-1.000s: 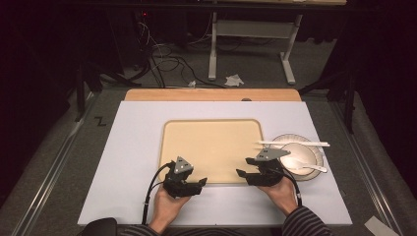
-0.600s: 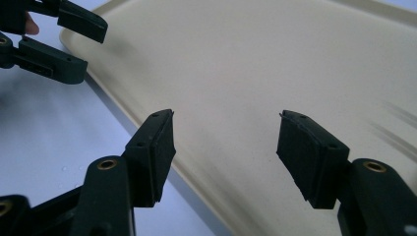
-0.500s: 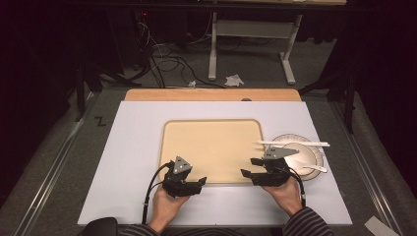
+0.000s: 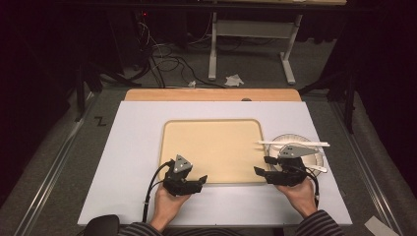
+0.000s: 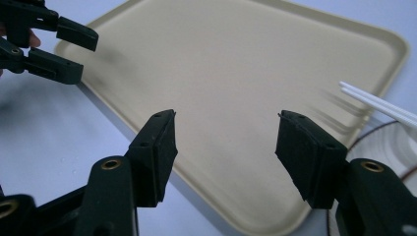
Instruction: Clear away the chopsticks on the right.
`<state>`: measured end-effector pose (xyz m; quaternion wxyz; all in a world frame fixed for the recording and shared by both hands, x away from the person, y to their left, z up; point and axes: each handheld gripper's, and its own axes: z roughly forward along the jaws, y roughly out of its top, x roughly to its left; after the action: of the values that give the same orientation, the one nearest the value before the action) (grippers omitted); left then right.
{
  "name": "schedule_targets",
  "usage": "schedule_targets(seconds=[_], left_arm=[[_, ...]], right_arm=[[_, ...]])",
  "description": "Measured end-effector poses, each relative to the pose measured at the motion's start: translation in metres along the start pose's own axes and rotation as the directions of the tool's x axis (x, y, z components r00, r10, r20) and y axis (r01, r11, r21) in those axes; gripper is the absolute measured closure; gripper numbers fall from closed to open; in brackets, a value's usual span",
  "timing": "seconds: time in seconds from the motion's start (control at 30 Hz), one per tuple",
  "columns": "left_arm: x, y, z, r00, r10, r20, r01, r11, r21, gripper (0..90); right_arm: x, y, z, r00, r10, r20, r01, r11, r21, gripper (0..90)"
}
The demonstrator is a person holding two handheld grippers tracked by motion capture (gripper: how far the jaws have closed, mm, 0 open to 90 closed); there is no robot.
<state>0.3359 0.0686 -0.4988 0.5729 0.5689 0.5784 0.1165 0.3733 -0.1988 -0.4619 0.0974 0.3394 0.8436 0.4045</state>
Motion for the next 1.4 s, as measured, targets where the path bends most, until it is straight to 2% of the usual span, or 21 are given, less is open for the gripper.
schedule_targets(seconds=[0.13, 0.37, 0.67, 0.8, 1.13, 1.4], left_arm=[[-0.001, 0.001, 0.0, 0.9999, -0.011, 0.002, 0.011, 0.9999, -0.013, 33.1], [-0.001, 0.002, 0.001, 1.0, -0.005, 0.005, 0.005, 0.9998, -0.021, 33.0], [-0.003, 0.002, 0.005, 0.9997, 0.017, 0.015, -0.017, 0.9998, -0.007, 33.2], [-0.004, 0.002, 0.007, 0.9997, 0.009, 0.022, -0.009, 0.9999, -0.01, 33.2], [-0.006, 0.003, 0.008, 0.9993, 0.016, 0.033, -0.016, 0.9999, -0.006, 33.2], [-0.006, 0.003, 0.007, 0.9995, 0.017, 0.026, -0.016, 0.9997, -0.018, 35.3]], right_arm=[[-0.004, 0.0, -0.007, 1.0, 0.001, 0.009, 0.0, 1.0, -0.019, 40.9], [-0.011, -0.002, -0.023, 0.9997, 0.012, 0.023, -0.011, 1.0, -0.028, 40.5], [-0.025, -0.011, -0.047, 0.9971, 0.049, 0.059, -0.047, 0.998, -0.035, 47.8], [-0.03, -0.016, -0.057, 0.9961, 0.052, 0.072, -0.049, 0.998, -0.038, 50.0], [-0.043, -0.022, -0.083, 0.9899, 0.073, 0.121, -0.068, 0.997, -0.047, 55.1], [-0.06, -0.02, -0.105, 0.9819, 0.063, 0.178, -0.053, 0.997, -0.063, 56.0]])
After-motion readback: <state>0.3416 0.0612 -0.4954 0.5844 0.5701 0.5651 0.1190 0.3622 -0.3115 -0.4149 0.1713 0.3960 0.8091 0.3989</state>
